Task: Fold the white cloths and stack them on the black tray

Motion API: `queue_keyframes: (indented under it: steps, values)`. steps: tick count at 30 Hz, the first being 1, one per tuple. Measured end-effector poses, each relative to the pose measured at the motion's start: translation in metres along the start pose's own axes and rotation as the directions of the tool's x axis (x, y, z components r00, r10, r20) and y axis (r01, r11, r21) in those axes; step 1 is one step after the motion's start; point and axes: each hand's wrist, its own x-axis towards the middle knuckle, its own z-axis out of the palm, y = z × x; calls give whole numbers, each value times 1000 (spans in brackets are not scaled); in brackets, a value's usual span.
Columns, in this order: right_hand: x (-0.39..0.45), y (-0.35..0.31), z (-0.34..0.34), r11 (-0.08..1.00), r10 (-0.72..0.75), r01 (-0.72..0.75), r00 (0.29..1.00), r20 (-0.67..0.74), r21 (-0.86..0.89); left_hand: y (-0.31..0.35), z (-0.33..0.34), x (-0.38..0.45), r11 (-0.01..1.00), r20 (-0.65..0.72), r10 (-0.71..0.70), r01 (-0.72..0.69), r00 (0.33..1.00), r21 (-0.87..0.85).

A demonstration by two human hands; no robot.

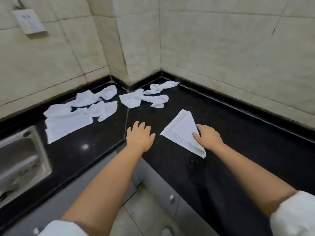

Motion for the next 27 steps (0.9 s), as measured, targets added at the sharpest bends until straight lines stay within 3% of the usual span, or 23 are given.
queue_keyframes:
  steps: [8, 14, 22, 27]
  values:
    - [70, -27, 44, 982, 180, -186, 973, 147, 27, -17, 33, 127, 987, 202, 148, -156, 968, 26]
    - [105, -52, 81, 930, 334, -355, 924, 184, 94, -1, 58, 203, 916, 304, 387, -402, 871, -15]
    - [134, -67, 95, 869, 495, -493, 863, 101, -44, 17, 81, 267, 814, 249, 577, -570, 778, -106]
    - [121, -49, 87, 797, 565, -580, 815, 131, 169, 53, 93, 288, 742, 113, 659, -618, 744, -258]
